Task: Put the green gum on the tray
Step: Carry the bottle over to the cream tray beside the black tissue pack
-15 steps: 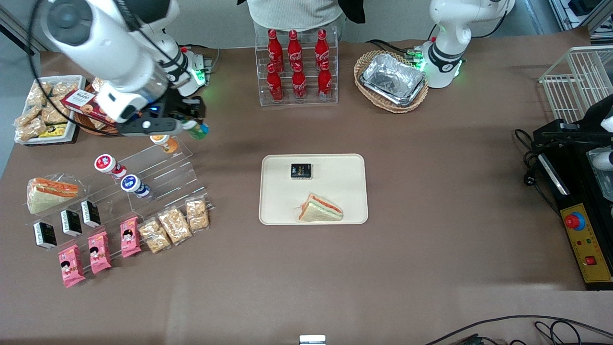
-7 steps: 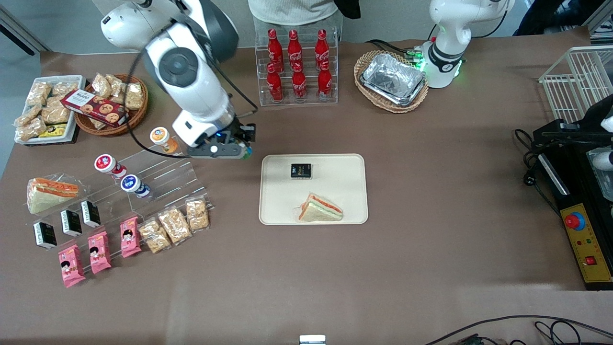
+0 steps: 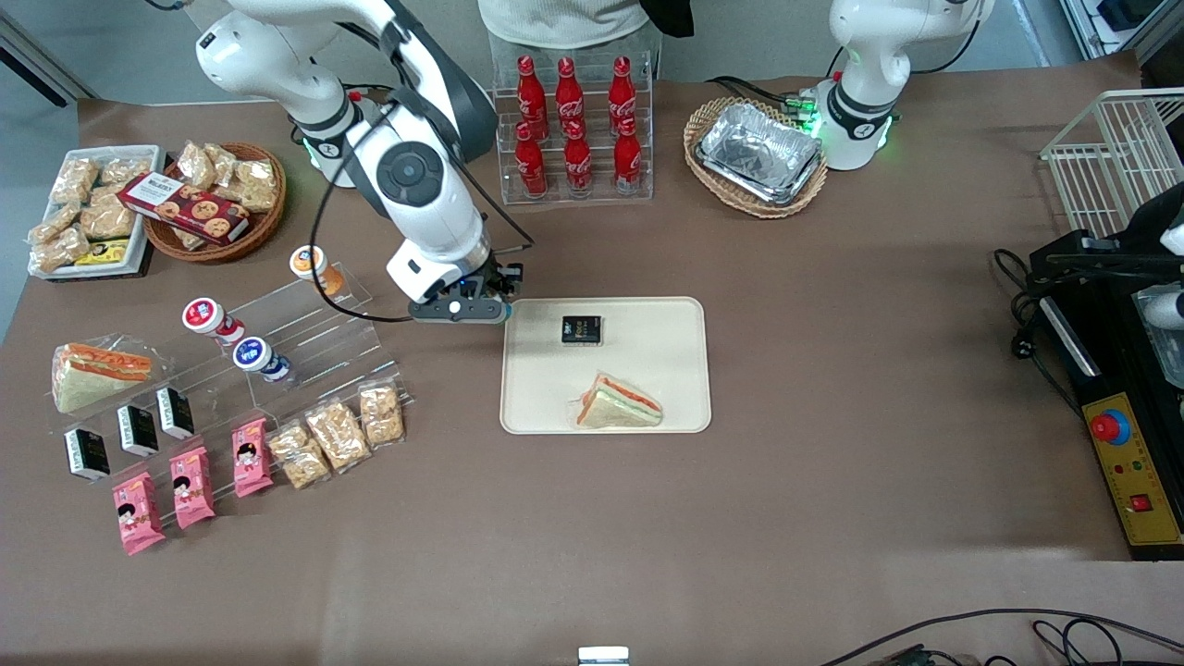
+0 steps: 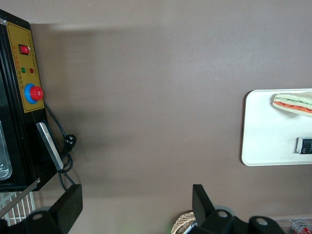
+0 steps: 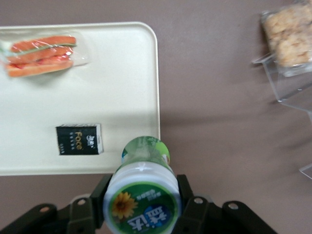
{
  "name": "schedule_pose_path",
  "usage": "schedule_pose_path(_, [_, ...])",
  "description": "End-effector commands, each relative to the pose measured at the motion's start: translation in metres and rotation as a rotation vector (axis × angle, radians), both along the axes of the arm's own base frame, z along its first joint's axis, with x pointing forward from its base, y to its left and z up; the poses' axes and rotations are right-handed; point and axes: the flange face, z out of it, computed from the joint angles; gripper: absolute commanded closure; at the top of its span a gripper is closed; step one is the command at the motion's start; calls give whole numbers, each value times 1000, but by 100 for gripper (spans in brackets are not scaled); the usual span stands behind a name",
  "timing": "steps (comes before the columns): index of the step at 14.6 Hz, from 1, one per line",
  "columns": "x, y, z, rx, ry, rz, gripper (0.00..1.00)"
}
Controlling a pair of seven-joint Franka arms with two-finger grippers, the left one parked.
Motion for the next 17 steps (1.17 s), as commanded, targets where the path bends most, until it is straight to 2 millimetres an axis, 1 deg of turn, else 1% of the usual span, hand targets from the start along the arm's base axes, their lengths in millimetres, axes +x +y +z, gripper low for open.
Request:
schedule_pose_path(1, [-19,17,-52,12,-31,-54,100])
schedule_pose_path(2, [-25,29,-65,6,-32,-57,100])
schedule_pose_path(3, [-27,34,-77,7,-42,-72,100])
schedule_pose_path(5, [-33,43,-101,-1,-48,-68,100])
schedule_pose_path(6, [-33,45,-110,-3,-50,-67,100])
schedule_pose_path(10, [-31,45,-135,-8,-59,-71,100])
schedule_pose_path(13, [-30,46,-145,0,-66,-79,100])
schedule_pose_path(14, [-30,46,-145,7,-60,-92,90])
schedule_pose_path(15, [-28,43,-147,7,-55,-102,69])
schedule_pose_path(16, [-29,44,-151,3,-52,-98,57])
schedule_pose_path(17, [-29,45,-151,3,-52,-94,42])
